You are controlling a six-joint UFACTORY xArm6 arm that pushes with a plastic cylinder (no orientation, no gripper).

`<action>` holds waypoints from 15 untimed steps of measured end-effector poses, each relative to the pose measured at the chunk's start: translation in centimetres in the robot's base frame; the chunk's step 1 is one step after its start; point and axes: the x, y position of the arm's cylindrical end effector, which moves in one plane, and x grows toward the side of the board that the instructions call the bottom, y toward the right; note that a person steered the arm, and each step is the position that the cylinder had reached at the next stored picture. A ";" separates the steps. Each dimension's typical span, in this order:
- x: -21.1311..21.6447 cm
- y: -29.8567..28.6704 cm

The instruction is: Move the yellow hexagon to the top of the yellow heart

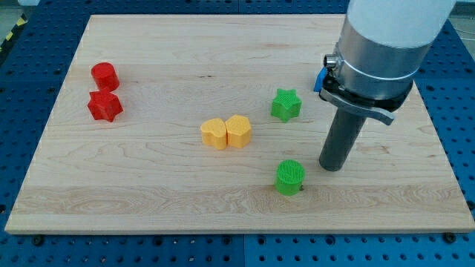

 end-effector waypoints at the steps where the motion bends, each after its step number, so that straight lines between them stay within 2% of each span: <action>1: 0.0 1.0; 8: 0.3 7.3; 15: 0.3 5.1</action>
